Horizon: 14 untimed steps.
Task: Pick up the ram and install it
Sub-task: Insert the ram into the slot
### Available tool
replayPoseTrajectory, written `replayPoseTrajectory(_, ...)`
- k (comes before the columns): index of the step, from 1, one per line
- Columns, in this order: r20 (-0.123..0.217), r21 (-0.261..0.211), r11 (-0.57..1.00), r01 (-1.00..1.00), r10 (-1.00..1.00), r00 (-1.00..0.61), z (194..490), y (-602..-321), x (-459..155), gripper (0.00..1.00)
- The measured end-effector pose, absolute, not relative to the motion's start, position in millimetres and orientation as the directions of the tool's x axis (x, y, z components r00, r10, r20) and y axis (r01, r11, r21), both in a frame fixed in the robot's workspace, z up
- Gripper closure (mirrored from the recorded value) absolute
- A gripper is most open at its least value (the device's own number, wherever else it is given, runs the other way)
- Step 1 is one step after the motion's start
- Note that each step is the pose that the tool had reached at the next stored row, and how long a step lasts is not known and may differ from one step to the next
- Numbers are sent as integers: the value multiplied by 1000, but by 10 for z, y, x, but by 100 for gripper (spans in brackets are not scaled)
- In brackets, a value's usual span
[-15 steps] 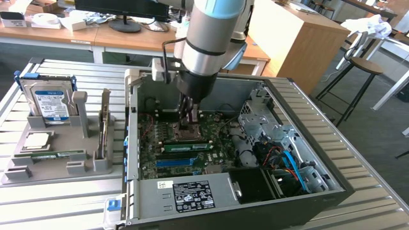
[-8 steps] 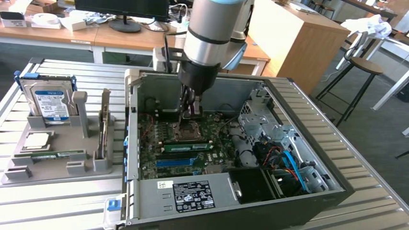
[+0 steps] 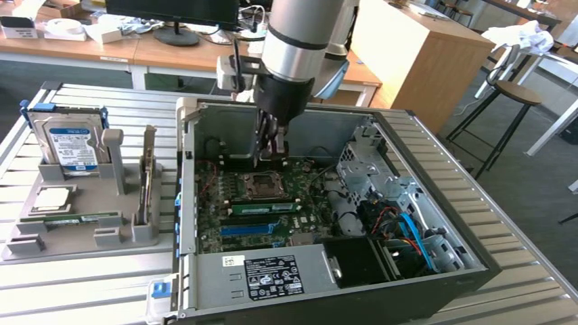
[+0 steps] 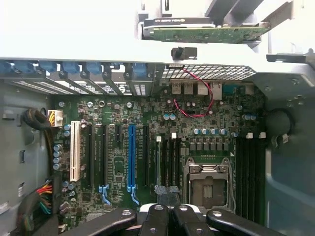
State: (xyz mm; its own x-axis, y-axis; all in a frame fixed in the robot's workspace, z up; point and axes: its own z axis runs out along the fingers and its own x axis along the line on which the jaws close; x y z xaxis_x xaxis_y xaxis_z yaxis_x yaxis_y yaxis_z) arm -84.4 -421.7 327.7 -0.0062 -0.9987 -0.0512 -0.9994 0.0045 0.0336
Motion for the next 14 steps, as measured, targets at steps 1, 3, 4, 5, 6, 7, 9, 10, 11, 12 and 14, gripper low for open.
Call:
replayPoseTrajectory(1, -51, 34, 4, -999, -999, -6, 3292, -4217, -844, 90)
replayPoseTrajectory(3, -51, 34, 4, -999, -999, -6, 3325, -4217, -845, 90)
replayPoseTrajectory(4, -51, 34, 4, -999, -999, -6, 3341, -4217, -844, 90)
replayPoseTrajectory(5, -51, 34, 4, -999, -999, -6, 3357, -4217, -844, 90)
replayPoseTrajectory(6, -51, 34, 4, -999, -999, -6, 3372, -4217, -844, 90)
replayPoseTrajectory(7, -51, 34, 4, -999, -999, -6, 3385, -4217, -844, 90)
replayPoseTrajectory(9, -51, 34, 4, -999, -999, -6, 3406, -4217, -844, 90)
replayPoseTrajectory(10, -51, 34, 4, -999, -999, -6, 3410, -4217, -844, 90)
replayPoseTrajectory(11, -51, 34, 4, -999, -999, -6, 3409, -4217, -844, 90)
replayPoseTrajectory(12, -51, 34, 4, -999, -999, -6, 3409, -4217, -844, 90)
replayPoseTrajectory(14, -51, 34, 4, -999, -999, -6, 3410, -4217, -844, 90)
